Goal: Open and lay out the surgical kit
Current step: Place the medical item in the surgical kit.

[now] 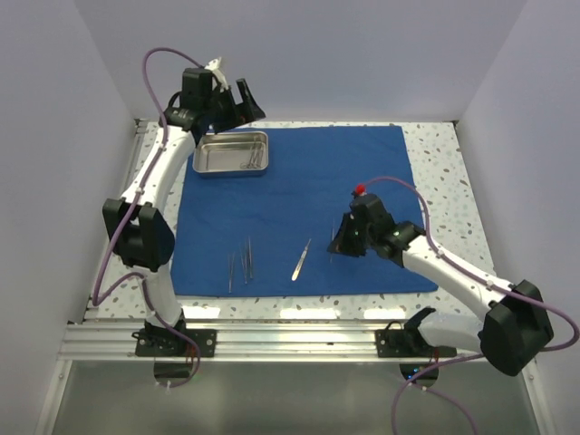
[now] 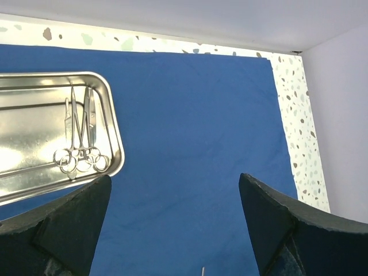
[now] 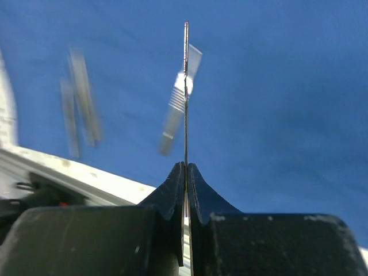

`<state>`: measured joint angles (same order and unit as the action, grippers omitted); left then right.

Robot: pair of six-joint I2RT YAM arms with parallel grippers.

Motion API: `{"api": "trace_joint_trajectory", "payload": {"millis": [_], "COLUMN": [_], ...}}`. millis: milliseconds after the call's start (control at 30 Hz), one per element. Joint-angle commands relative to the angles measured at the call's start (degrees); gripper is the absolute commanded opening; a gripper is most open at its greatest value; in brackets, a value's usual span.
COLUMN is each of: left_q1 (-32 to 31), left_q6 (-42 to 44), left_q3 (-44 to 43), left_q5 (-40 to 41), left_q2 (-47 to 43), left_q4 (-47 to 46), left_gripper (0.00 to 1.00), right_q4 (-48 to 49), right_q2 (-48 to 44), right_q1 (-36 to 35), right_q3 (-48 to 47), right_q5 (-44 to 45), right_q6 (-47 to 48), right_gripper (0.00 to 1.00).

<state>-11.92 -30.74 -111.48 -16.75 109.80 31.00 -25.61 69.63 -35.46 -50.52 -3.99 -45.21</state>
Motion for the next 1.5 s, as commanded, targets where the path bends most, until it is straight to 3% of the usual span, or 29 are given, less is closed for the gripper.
{"api": "trace_joint_trajectory", "payload": {"millis": [0,233,733,1367,1400,1467], "left_q1": [0.0,-0.2,-0.3,-0.2,-0.2,-0.2], "left_q6": [1.2,1.0,3.5,3.1,3.1,3.2], "left_q3": [1.3,6.0,5.7,4.5,4.3,3.9], "left_q5": [0.6,0.9,2.8,2.7,2.7,2.5], "left_q2": [-0.2,-2.2,-3.8,-1.3,-1.3,-0.9], "left_q4": [-1.6,-3.6,-0.9,-1.6,-1.6,-1.6], "left_gripper": [0.96,0.94,0.94,0.94,0.94,0.94], "right_q4": [-0.2,9.0,14.9,13.7,13.0,11.1], "right_q2": [-3.2,2.0,18.0,19.1,19.1,19.1], "right_q1": [0.0,0.0,-1.4,-5.3,-5.3,-5.2], "right_q3": [8.9,14.4,4.4,4.3,4.0,3.3], "right_q5": [0.2,-2.7,-5.7,-5.7,-5.2,-4.2], "right_q6": [-4.7,-6.7,-4.8,-5.9,-5.5,-5.2], "right_gripper": [0.00,0.00,0.00,0.00,0.11,0.48]}}
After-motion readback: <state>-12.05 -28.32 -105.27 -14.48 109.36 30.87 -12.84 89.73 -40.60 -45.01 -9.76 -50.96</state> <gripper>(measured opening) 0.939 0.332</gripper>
